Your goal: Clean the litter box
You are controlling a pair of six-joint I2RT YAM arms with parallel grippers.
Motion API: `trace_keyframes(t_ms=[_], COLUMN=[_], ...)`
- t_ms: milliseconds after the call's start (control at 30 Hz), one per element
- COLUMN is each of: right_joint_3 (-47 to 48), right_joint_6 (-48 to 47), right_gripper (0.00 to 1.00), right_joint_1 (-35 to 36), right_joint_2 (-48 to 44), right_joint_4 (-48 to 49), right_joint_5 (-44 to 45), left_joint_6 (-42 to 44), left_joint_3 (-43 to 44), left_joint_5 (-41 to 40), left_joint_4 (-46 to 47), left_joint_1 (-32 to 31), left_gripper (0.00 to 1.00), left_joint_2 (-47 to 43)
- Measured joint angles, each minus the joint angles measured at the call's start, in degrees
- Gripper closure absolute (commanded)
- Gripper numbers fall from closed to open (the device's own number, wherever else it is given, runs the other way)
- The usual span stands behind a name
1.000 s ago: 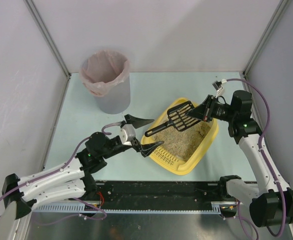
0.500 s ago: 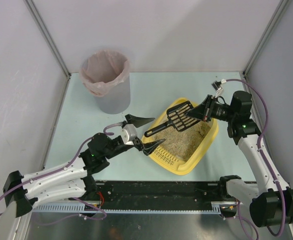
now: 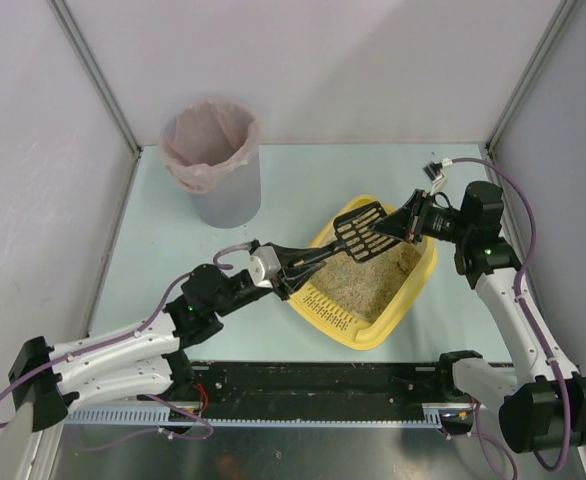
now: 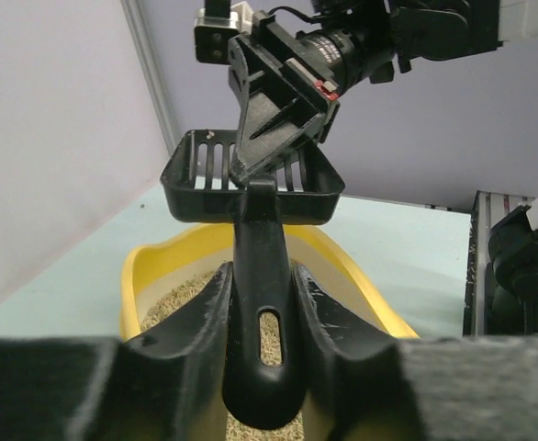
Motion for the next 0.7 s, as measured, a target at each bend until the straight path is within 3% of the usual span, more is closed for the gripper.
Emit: trace_keyframes(t_ms=[33,100,200,267,300,400,533,700], right_joint_3=[0.0,0.0,0.0,0.0,0.0,-0.11,-0.22,-0.24], right_joint_6=[-0.13,-0.57,-1.66,-2.84,-3.13,-4.83,-7.8,-10.67], right_gripper=[1.0,0.95,0.83,0.65,0.46,0.27,0.2,0.18], right_joint_1=[0.0,0.0,0.15,0.59,0.74,1.07,1.57,1.95], right_joint_2=[0.02,0.02,0.24,0.59,0.72,1.11,0.57,-2.99], right_joint_4=[-0.28,-0.98,-2.32,-3.1,-3.37,-4.15,-5.57,-7.65], right_joint_5=[0.09,0.72,1.79,3.02,3.5,6.21,10.19,16.74], left_joint_6=[-0.13,0.09,-0.59,-1.11,-1.29,-2.82,-5.18,-8.28], left_joint_3=[0.0,0.0,0.0,-0.04,-0.13,-1.18,-2.69,-2.34], left_joint_5=[-0.22,-0.96,-1.29,-1.86,-2.01,-2.67,-4.76,-8.24], left_joint_4=[0.09,0.5,0.17,-0.24,-0.33,-0.07,-0.59,-5.09], left_joint_1=[0.04,0.2,0.17,0.17,0.15,0.04,0.0,0.0], left_gripper=[0.87,1.0,1.0,1.0,1.0,1.0,1.0,1.0], left_joint_2=[0.09,0.33,0.48,0.48,0.48,0.22,-0.42,-1.05])
